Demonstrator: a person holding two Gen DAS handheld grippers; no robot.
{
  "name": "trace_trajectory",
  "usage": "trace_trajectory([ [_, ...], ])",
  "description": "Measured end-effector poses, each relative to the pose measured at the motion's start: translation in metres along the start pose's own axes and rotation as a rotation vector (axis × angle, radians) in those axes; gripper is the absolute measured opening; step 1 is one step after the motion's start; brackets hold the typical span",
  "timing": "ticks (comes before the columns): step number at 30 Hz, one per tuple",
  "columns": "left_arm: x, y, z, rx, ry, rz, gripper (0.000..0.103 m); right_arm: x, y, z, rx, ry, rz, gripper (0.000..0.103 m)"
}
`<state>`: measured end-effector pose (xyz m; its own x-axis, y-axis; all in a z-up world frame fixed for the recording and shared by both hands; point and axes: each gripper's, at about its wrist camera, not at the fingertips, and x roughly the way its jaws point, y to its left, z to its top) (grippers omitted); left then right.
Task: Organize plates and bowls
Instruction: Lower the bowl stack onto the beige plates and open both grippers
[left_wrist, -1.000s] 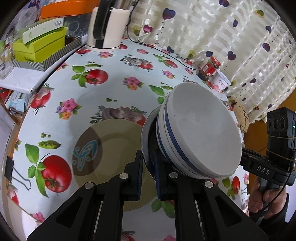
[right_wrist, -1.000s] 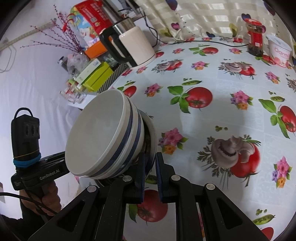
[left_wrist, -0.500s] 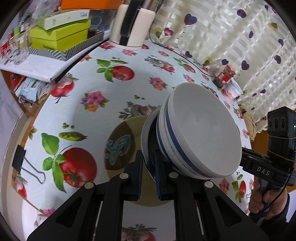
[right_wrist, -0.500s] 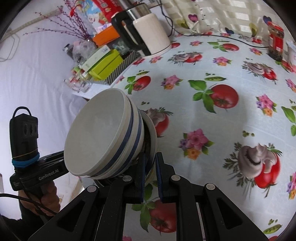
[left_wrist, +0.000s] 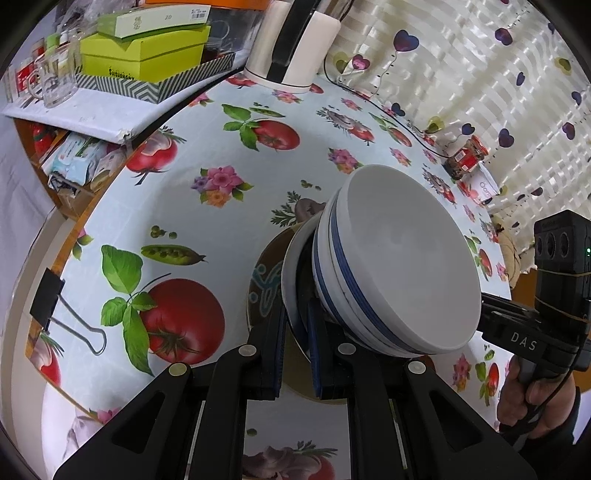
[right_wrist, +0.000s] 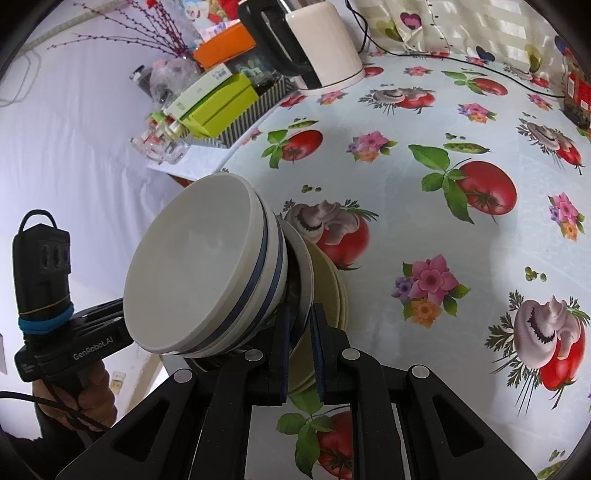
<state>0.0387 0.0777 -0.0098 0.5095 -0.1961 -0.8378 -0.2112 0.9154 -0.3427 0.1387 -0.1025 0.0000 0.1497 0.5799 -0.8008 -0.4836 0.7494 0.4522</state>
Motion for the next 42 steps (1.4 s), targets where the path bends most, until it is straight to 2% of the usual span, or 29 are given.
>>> trace_trajectory([
  [17, 0.001, 0.009, -0.001, -0.041, -0.014, -0.029, 0.012, 0.007, 0.0, 0.003, 0.008, 0.015, 0.007, 0.014],
  [30, -0.007, 0.003, -0.005, -0.027, -0.051, 0.018, 0.013, -0.01, -0.004, -0.009, -0.015, -0.007, -0.02, 0.037],
  [42, -0.027, -0.005, -0.018, -0.002, -0.101, 0.083, 0.017, -0.029, 0.013, -0.022, -0.077, -0.043, -0.043, 0.044],
])
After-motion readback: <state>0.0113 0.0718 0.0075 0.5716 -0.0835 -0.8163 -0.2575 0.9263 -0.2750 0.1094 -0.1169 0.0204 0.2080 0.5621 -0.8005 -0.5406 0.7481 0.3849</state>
